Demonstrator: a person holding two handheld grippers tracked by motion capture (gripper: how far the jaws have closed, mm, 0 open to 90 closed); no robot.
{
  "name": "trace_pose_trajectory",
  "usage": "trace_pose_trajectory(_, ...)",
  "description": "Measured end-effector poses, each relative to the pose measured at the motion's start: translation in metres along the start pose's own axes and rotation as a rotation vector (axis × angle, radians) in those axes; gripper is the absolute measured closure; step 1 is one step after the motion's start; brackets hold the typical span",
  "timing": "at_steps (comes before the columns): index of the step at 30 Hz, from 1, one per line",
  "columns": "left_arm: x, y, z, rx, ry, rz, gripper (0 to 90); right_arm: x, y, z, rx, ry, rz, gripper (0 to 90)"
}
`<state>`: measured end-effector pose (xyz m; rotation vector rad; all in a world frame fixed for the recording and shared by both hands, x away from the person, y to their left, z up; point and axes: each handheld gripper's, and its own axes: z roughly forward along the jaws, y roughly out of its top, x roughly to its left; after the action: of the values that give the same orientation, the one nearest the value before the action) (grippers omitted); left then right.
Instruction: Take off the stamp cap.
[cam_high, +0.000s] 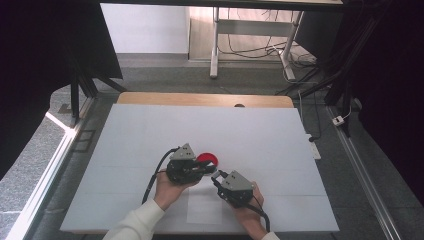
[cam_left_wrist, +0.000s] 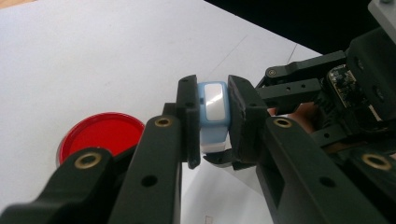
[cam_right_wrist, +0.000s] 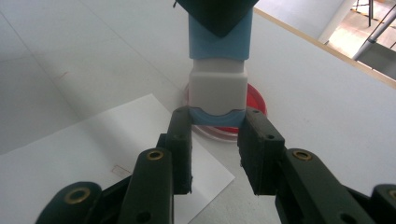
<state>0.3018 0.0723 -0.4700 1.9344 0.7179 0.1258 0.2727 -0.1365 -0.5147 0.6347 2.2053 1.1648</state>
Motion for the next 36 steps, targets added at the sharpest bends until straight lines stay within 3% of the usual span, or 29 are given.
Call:
trace_pose_trajectory(31, 0.0008, -0.0009, 0.0003, 0.000, -0.010, -0.006, 75.6, -0.0016, 0.0005, 0.0003, 0.008, 0.011, 0.002, 65.6)
trace_pose_trajectory(36, -0.0031, -0.0036, 0.0058, 0.022, 0.020, 0.019, 75.7, -0.0035, -0.0010, 0.0050, 0.043, 0.036, 0.024, 64.6)
